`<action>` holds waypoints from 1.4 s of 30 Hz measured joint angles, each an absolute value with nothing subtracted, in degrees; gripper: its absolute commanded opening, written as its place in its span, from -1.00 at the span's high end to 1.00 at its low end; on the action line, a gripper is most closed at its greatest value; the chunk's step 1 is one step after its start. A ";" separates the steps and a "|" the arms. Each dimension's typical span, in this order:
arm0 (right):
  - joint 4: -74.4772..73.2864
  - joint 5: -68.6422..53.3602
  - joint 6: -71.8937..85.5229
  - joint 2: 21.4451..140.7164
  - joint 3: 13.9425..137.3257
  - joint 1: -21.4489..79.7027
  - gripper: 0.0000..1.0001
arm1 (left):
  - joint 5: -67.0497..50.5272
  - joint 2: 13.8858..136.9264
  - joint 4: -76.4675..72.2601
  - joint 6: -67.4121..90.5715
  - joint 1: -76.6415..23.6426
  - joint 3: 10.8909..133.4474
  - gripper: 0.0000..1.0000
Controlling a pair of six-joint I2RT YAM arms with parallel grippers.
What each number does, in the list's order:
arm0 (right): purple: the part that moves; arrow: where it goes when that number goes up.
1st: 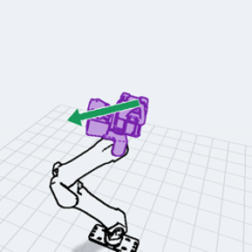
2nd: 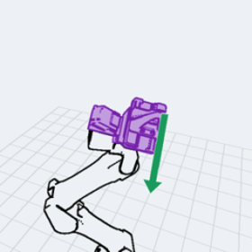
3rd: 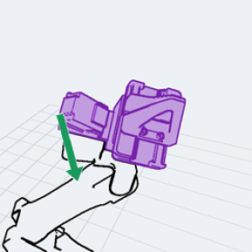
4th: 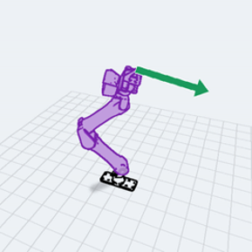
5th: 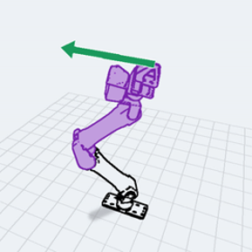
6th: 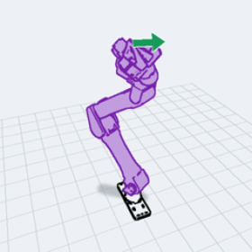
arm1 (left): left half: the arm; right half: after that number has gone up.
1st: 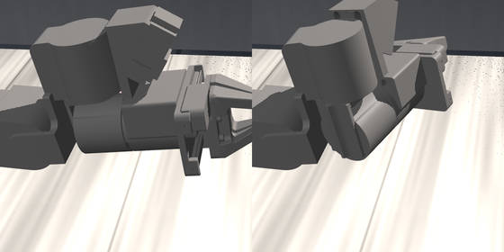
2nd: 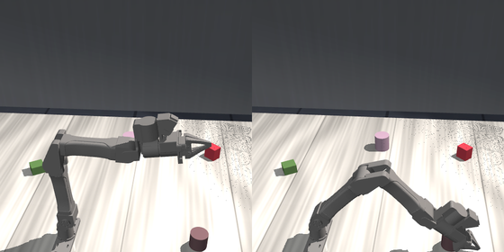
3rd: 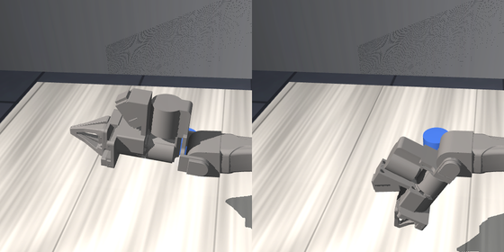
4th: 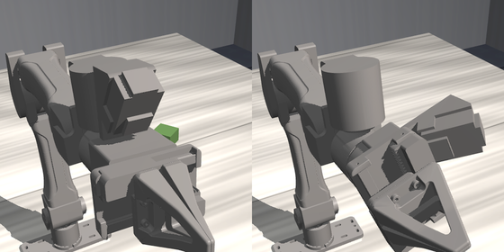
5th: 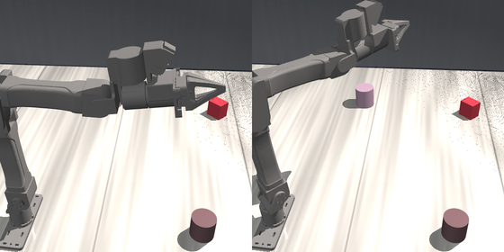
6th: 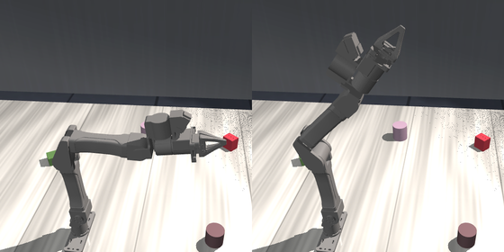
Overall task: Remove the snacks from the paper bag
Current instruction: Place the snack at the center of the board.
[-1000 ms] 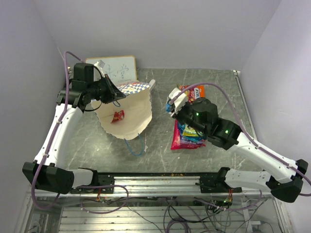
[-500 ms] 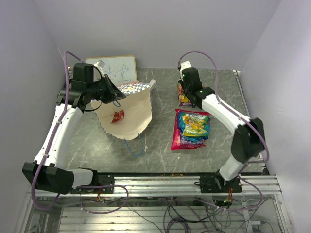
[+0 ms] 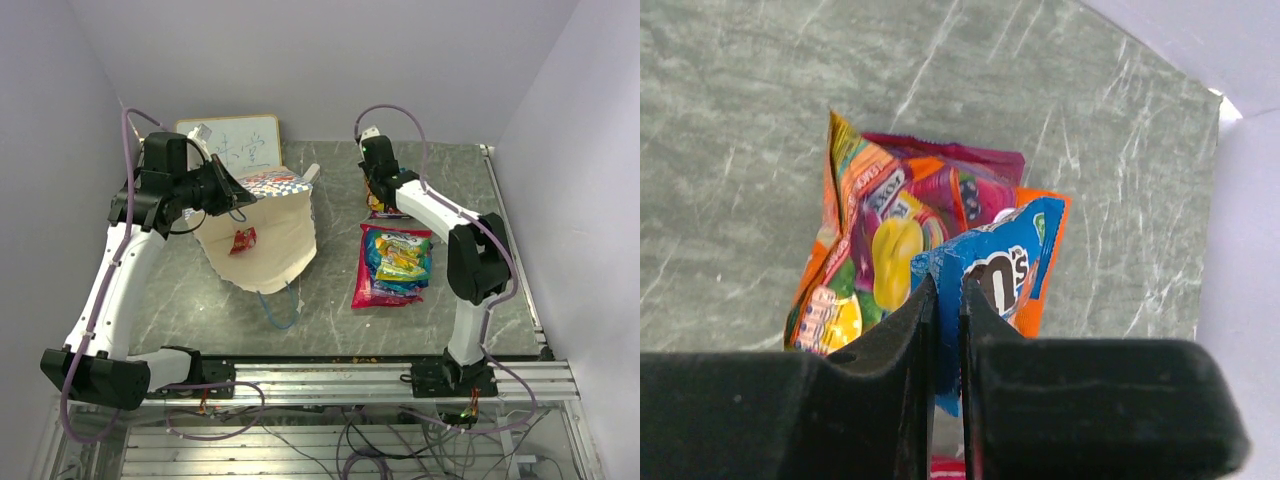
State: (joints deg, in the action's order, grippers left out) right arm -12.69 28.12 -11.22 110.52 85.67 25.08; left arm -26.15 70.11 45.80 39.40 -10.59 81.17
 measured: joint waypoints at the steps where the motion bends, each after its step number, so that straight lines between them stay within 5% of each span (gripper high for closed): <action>1: -12.53 28.34 -11.31 111.26 86.50 25.08 0.80 | -26.15 70.11 45.82 39.40 -10.59 81.17 0.86; 13: -7.42 24.88 -25.50 113.91 82.89 27.29 0.73 | -26.30 70.13 45.93 39.20 -10.59 81.17 0.86; 22: -0.25 0.08 -46.39 98.04 66.59 20.84 0.67 | -27.73 70.24 45.91 38.83 -10.59 80.12 0.86; 31: -4.47 -17.76 -58.61 100.29 70.39 14.57 0.57 | -28.49 70.52 45.91 38.33 -10.59 80.12 0.86; 42: -7.79 -20.93 -66.43 103.18 69.89 14.35 0.49 | -28.51 70.52 45.82 38.37 -10.59 80.01 0.86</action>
State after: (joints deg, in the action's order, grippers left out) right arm -7.79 -20.93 -66.43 103.18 69.89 14.35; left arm -28.51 70.52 45.82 38.37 -10.59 80.01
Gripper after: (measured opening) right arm 0.218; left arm 0.088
